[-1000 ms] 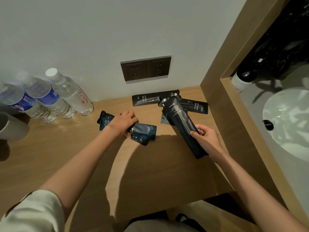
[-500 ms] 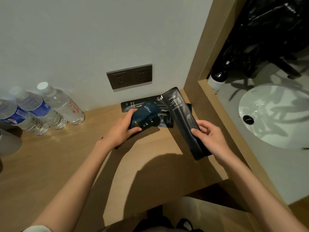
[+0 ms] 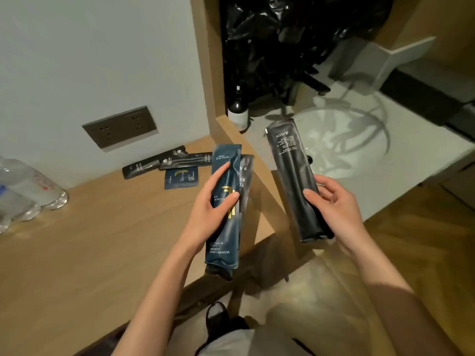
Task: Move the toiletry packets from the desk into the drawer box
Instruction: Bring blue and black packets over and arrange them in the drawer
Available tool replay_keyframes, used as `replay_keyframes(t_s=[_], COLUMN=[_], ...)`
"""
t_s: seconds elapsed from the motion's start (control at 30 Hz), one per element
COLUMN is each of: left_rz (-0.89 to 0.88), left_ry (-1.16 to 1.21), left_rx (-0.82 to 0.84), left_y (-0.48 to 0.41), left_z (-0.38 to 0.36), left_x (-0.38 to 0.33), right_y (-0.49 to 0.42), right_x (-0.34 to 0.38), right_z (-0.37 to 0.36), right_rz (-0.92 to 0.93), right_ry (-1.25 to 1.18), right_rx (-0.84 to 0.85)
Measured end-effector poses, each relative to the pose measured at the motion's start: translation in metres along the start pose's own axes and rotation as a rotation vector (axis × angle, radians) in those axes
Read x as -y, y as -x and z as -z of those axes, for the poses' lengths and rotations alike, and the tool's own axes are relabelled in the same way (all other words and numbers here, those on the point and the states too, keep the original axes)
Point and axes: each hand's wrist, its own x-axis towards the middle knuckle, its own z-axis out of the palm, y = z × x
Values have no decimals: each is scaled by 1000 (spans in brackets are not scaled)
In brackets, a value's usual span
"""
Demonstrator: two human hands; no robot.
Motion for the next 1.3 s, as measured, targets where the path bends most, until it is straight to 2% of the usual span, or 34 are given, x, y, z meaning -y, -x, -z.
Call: replay_keyframes(t_s=[0.1,0.2,0.33,0.6,0.83,1.07,1.3], left_rz=[20,-1,61,117,41,112,171], left_ry=[35,-30,-26,-88,-16,88,104], left_rx=[54,110,192,330,419,350,283], left_y=[18,35,53,38,-24,-123,-224], left_z=[-56,-117,-200,-329,-436,-538,-600], left_x=[-10,-17,-27,-43,-62,-86,-106], right_y=[25,49,78,95,43,-48,-132], right_x=[-15,-29,-45,-53,-47,-29,-18], right_z=[63,126,203,316,409,506,576], right_rz=[-35,-57,-73,-105,-59,-34,-56], right_ry=[-28,-6,34,1,47,183,213], right_rx=[-53,-119,-181,-311,-360,-391,-343])
